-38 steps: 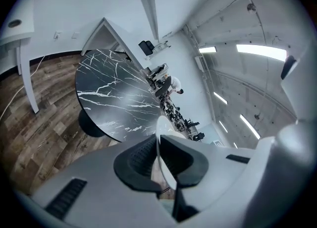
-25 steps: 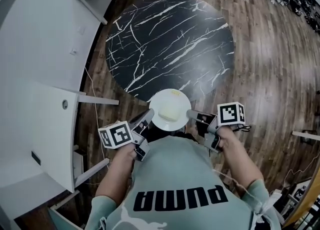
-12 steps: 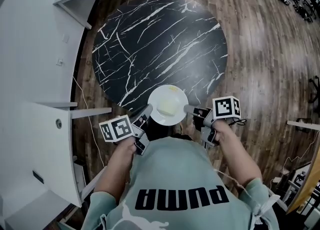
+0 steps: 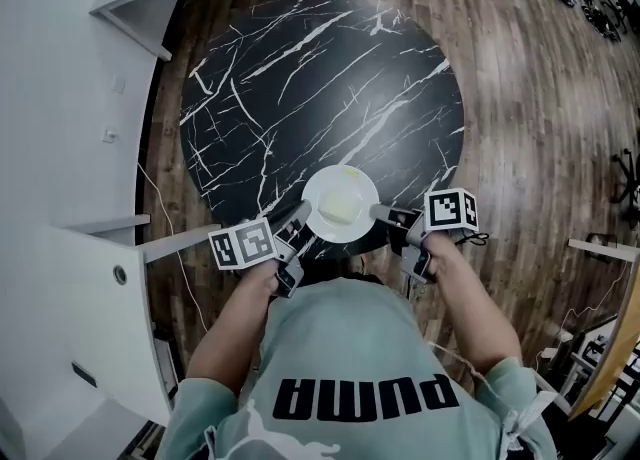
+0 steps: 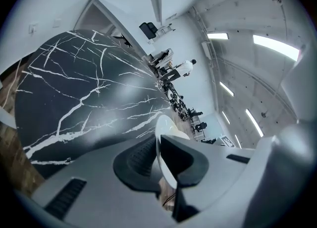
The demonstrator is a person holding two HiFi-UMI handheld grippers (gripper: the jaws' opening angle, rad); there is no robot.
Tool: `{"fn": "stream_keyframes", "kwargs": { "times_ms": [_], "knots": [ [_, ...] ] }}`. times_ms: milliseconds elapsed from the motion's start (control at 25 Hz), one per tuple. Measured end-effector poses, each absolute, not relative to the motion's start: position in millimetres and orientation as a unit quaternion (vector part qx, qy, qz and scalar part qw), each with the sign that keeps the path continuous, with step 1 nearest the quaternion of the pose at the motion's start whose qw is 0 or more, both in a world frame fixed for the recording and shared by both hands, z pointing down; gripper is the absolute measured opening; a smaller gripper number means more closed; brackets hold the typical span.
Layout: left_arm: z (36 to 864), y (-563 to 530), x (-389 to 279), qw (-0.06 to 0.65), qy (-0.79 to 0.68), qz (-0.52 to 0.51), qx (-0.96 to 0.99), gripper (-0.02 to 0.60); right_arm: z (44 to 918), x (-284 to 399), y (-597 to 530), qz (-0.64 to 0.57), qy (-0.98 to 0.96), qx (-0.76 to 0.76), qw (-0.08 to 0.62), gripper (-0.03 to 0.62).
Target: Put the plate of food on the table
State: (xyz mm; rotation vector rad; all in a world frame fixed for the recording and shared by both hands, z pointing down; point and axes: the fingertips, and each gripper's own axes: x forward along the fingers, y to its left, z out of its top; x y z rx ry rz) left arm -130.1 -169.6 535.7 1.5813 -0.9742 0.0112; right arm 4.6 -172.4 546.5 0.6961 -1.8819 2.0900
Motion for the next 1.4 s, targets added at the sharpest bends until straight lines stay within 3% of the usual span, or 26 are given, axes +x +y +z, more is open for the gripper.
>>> {"fn": "stream_keyframes", "kwargs": {
  "times_ms": [1400],
  "knots": [
    [650.3, -229.5, -143.9, 0.61, -0.412, 0.1, 0.669, 0.04, 655.3, -7.4, -227.8, 0.737, -0.602, 0.277, 0.134, 0.025]
  ]
}}
